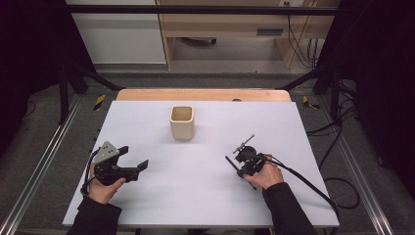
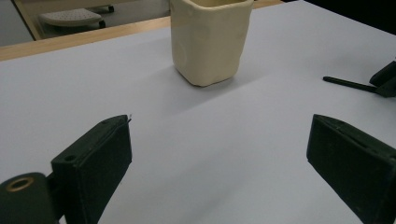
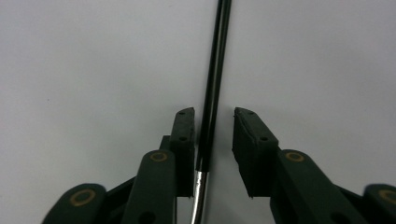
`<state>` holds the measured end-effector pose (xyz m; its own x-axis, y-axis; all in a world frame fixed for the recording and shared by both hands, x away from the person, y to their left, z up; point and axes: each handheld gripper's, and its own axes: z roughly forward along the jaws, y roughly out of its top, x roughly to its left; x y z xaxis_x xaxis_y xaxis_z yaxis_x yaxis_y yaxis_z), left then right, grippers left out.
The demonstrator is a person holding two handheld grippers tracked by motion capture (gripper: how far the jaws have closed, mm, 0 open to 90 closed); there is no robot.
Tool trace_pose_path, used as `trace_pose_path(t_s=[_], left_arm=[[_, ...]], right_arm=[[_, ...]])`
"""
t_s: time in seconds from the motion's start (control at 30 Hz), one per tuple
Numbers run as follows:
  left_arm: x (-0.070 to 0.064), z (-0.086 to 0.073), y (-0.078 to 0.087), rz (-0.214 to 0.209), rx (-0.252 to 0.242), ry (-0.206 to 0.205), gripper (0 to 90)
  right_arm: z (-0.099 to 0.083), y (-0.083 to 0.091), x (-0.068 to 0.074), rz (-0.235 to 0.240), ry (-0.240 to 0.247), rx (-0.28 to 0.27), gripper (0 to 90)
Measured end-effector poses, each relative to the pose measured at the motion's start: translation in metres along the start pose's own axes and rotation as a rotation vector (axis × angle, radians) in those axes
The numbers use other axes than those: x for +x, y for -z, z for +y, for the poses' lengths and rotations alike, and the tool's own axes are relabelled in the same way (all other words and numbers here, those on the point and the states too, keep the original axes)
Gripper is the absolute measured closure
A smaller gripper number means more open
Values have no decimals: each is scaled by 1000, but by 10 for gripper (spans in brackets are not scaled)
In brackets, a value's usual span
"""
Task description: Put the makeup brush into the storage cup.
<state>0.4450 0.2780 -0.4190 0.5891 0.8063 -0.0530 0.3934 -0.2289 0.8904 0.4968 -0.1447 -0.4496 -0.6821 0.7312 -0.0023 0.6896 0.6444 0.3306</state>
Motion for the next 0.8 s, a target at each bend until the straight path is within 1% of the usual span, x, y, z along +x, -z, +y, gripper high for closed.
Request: trace_pose_path(t_s=[0.03, 0.07, 0.13, 0.23, 0.27, 0.3, 0.37, 0.4, 0.5, 0.57, 0.6, 0.63, 0.67, 0.7, 0.73, 0.77, 0.8], left_arm=[[0, 0, 0, 0, 2, -2, 63], [0, 0, 0, 0, 3, -2, 63], [0, 0, 0, 0, 3, -3, 63], [-1, 0, 0, 0, 4, -4, 63], [-1, 0, 0, 0, 4, -4, 63], [0, 0, 0, -1, 9, -8, 64], [-1, 0, -1, 0, 9, -9, 63], [-1, 0, -1, -2, 10, -10, 63], [-2, 0, -2, -6, 10, -8, 63], [-3, 1, -2, -8, 11, -15, 64], [-3, 2, -2, -10, 16, -25, 64], [-4, 3, -2, -12, 14, -26, 64], [-5, 4, -2, -12, 12, -31, 64], [-5, 4, -2, -12, 12, -31, 64], [-6, 5, -1, -14, 13, -37, 64], [-7, 6, -1, -15, 11, -42, 65], [-8, 7, -1, -20, 8, -46, 65]], right_arm=[[0, 0, 1, 0, -9, 3, 727], [0, 0, 1, 6, -6, 2, 764], [0, 0, 1, 7, -10, 3, 774], [0, 0, 2, -1, -15, 11, 832], [0, 0, 2, -1, -15, 11, 832], [1, 0, 4, -1, -31, 20, 839], [1, 0, 3, -4, -25, 20, 840], [1, 0, 3, 5, -36, 23, 841], [1, 1, 2, 7, -31, 20, 842], [1, 2, 1, 6, -26, 9, 842], [1, 5, 1, 12, -32, -4, 842], [1, 7, 0, 17, -31, -12, 842], [2, 11, 0, 25, -40, -27, 842], [2, 11, 0, 25, -40, -27, 842], [2, 14, -2, 30, -29, -42, 842], [3, 18, -2, 35, -38, -52, 842], [4, 22, -3, 41, -26, -64, 842]])
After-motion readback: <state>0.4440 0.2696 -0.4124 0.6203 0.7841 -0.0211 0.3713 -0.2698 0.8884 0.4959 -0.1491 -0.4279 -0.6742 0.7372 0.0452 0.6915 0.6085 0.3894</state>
